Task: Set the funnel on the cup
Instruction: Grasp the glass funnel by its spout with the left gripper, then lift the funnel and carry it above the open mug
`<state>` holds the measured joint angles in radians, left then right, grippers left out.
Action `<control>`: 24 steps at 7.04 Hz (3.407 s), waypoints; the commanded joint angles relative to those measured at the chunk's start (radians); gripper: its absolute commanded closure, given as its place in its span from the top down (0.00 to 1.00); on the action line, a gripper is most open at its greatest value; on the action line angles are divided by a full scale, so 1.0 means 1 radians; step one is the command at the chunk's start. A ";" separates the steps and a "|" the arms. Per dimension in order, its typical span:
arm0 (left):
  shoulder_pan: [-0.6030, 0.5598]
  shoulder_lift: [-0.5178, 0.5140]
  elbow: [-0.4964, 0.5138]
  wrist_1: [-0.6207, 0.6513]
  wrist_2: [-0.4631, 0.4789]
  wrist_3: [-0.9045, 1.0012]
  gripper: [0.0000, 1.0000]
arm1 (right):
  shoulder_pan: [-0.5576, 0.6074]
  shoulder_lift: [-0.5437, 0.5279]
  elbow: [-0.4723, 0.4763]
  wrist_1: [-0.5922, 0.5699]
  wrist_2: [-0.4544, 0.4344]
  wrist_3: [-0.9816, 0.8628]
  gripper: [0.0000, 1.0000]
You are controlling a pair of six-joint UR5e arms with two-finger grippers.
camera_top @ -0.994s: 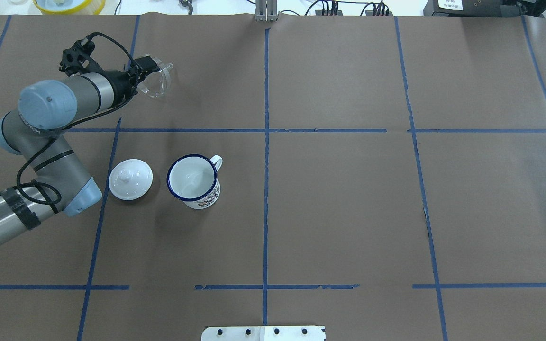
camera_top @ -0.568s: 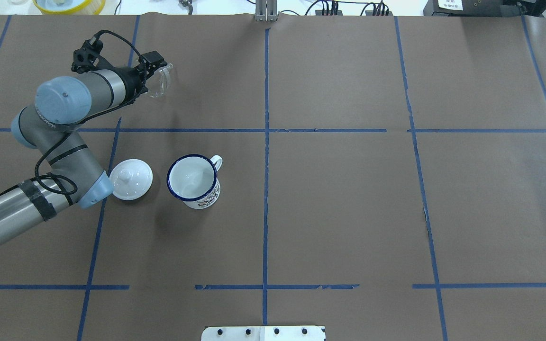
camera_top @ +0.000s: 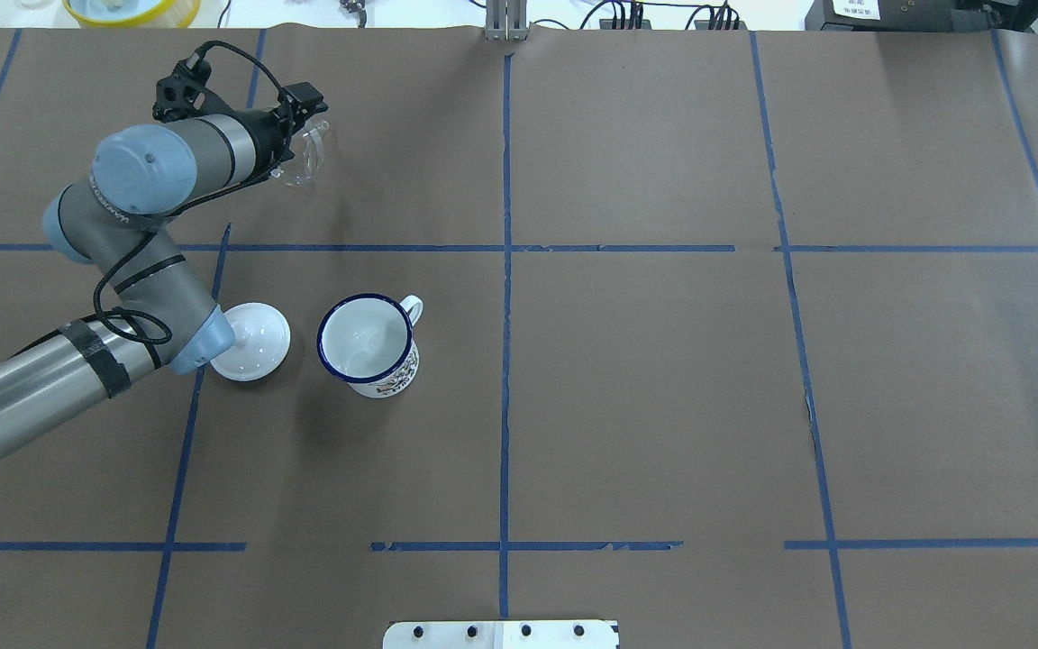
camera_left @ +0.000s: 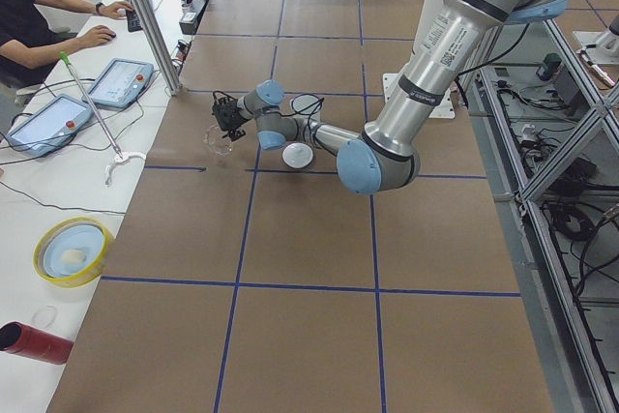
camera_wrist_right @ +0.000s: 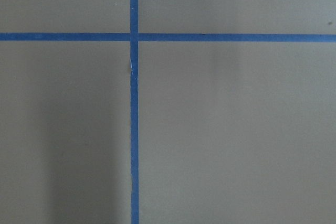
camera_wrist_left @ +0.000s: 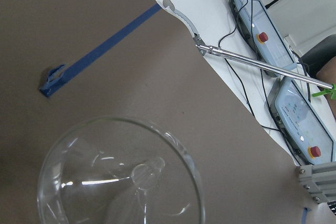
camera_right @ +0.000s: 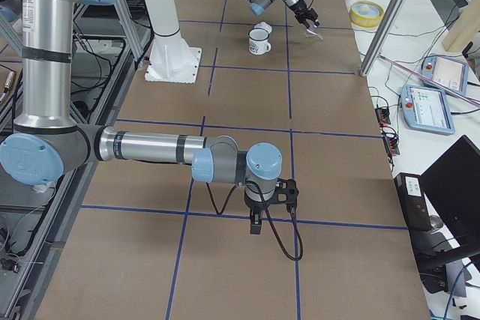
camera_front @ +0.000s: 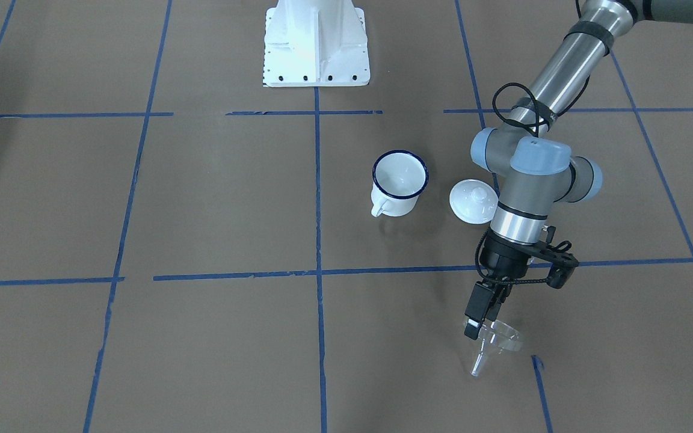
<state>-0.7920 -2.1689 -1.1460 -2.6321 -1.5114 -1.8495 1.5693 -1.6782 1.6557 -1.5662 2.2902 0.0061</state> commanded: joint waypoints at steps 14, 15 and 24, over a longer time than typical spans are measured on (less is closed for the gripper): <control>-0.193 0.037 -0.743 0.842 -0.360 0.462 0.00 | 0.000 0.000 -0.001 0.000 0.000 0.000 1.00; -0.184 0.031 -0.817 1.000 -0.359 0.593 0.00 | 0.000 0.000 0.001 0.000 0.000 0.000 1.00; 0.144 -0.178 -0.862 1.604 -0.345 0.794 0.00 | 0.000 0.000 0.001 0.000 0.000 0.000 1.00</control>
<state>-0.6758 -2.3158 -2.0214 -1.0823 -1.8620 -1.0713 1.5693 -1.6782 1.6560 -1.5662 2.2902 0.0062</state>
